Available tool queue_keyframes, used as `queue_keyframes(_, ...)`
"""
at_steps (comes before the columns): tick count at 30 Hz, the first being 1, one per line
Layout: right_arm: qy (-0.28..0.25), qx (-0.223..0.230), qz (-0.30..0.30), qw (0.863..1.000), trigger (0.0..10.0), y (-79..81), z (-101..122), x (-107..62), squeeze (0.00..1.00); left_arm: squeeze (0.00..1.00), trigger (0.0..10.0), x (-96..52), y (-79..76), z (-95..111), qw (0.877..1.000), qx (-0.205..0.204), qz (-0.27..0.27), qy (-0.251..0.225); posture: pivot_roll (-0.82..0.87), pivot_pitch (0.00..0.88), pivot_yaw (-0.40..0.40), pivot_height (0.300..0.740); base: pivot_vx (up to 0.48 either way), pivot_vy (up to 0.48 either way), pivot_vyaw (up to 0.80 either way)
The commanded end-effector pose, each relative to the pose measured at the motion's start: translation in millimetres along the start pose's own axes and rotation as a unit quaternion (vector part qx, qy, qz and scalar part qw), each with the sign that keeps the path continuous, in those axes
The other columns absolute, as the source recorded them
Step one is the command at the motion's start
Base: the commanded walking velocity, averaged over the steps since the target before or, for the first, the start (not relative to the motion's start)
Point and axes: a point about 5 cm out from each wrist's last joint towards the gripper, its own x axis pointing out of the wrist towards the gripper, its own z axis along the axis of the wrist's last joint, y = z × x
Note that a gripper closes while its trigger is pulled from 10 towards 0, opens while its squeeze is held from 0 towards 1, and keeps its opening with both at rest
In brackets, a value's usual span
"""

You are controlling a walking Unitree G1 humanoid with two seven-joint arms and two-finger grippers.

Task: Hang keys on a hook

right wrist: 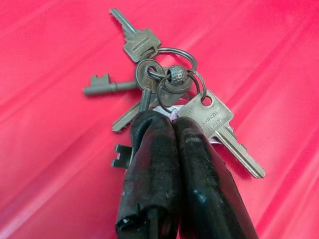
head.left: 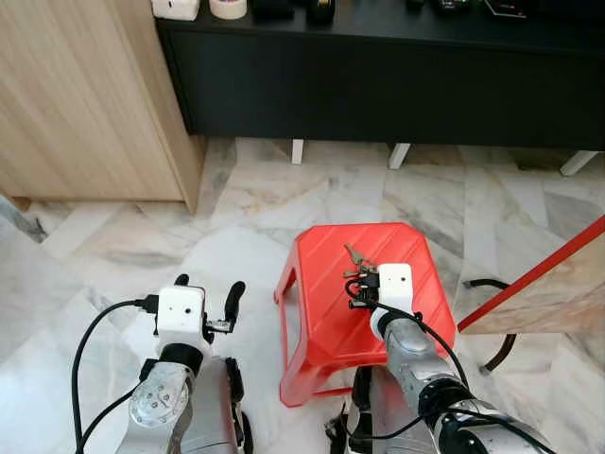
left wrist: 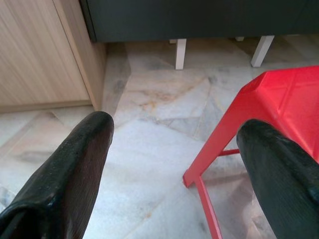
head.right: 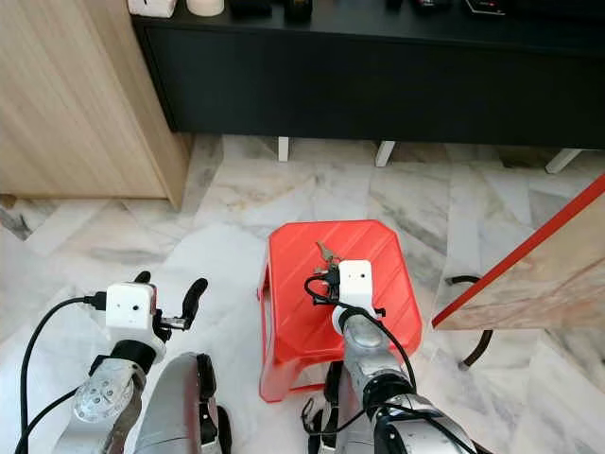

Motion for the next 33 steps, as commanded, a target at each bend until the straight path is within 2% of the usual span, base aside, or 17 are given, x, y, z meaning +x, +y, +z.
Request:
queue_keyframes(1,0.034,0.005,-0.013,0.999,10.0,-7.4,-18,-4.4,0.0,0.0,10.0,-1.1,-2.4,-3,1.0,0.005,-0.004,0.01,0.14,0.288,-0.109,0.593,0.0,0.0,0.0)
queue_keyframes(6,0.043,-0.005,-0.013,0.999,10.0,-11.6,-33,-10.6,0.0,0.0,10.0,4.1,-5.3,-1,1.0,0.02,-0.016,0.004,0.12,0.276,-0.109,0.593,0.0,0.0,0.0)
queue_keyframes(12,0.044,-0.012,-0.018,0.999,10.0,-16.8,-49,-19.4,0.0,0.0,10.0,9.1,-5.5,-3,1.0,0.016,-0.015,0.006,0.1,0.262,-0.11,0.593,0.0,0.0,0.0)
queue_keyframes(15,0.008,-0.029,-0.046,0.999,10.0,-22.4,-58,-31.5,0.0,0.0,10.0,14.3,-7.1,-2,1.0,0.016,-0.015,0.001,0.1,0.245,-0.113,0.593,0.0,0.0,0.0)
queue_keyframes(19,0.007,-0.026,-0.057,0.998,10.0,-26.6,-71,-44.6,0.0,0.0,10.0,18.8,-8.3,-1,1.0,0.021,-0.019,-0.005,0.09,0.235,-0.111,0.593,0.0,0.0,0.0)
queue_keyframes(26,0.004,-0.029,-0.046,0.999,10.0,-22.3,-78,-57.2,0.0,0.0,10.0,27.4,-9.6,0,0.999,0.02,-0.022,-0.011,0.08,0.21,-0.109,0.593,0.0,0.0,0.0)
queue_keyframes(33,0.003,-0.028,-0.048,0.998,10.0,-22.1,-72,-56.4,0.0,0.0,10.0,31.0,-8.8,0,0.999,0.021,-0.021,-0.017,0.09,0.189,-0.109,0.593,0.0,0.0,0.0)
